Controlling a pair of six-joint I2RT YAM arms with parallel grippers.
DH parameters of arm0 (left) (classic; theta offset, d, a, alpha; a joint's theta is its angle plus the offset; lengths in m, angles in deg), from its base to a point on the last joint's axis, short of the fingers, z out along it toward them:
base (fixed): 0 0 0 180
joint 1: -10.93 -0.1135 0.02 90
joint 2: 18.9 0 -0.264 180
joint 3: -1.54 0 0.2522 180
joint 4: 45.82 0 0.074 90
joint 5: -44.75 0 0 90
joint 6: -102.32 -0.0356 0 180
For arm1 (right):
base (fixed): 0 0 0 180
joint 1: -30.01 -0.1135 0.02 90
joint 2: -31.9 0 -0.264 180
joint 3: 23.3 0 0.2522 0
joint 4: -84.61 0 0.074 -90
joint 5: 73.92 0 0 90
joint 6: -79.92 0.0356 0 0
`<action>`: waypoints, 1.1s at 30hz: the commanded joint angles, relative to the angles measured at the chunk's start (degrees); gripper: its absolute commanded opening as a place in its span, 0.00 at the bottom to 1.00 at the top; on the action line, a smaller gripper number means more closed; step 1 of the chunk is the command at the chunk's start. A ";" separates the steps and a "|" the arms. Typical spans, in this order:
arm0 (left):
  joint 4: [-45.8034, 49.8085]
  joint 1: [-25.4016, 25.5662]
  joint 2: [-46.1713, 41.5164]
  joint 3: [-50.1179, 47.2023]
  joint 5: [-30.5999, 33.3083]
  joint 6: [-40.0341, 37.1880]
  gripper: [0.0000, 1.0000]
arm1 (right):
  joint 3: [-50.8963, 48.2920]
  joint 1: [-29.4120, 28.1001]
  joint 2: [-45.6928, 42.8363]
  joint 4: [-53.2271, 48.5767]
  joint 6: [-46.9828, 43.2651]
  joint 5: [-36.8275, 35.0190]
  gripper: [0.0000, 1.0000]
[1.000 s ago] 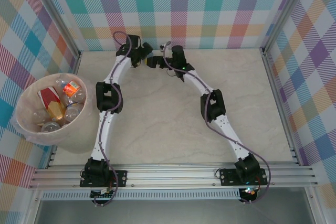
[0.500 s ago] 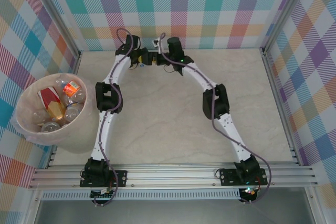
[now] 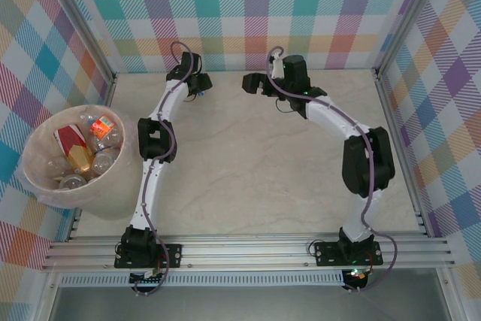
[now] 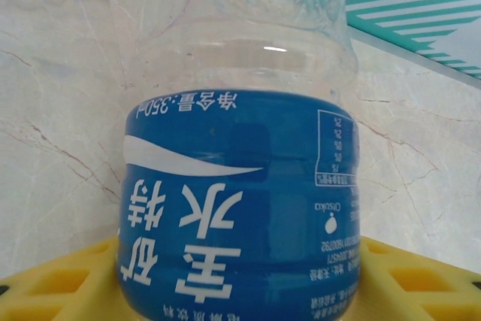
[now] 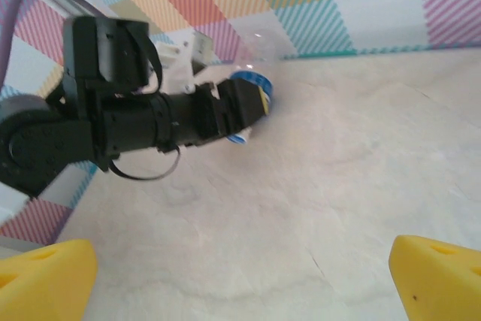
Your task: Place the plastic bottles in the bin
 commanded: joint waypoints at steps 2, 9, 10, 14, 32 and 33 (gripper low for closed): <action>4.49 -0.34 -1.74 -2.05 0.19 -1.10 0.56 | -5.08 -0.53 -8.15 -3.78 -2.82 -6.20 1.00; -0.37 2.06 -13.66 -21.55 -0.07 -1.67 0.54 | -16.27 -0.52 -19.72 -5.72 -0.41 -14.29 1.00; -1.05 2.83 -15.96 -25.13 0.30 -1.57 0.54 | -17.71 -0.55 -21.19 -5.97 0.02 -15.46 1.00; -6.10 6.11 -26.71 -42.45 1.54 -0.28 0.54 | -22.06 -0.55 -26.09 -5.65 1.49 -19.85 1.00; -10.34 20.37 -67.57 -92.33 4.64 10.84 0.53 | -31.15 -0.55 -38.96 -4.51 3.30 -25.34 1.00; -9.79 20.71 -68.99 -93.72 4.89 11.49 0.53 | -31.15 -0.55 -38.99 -4.58 3.34 -25.42 1.00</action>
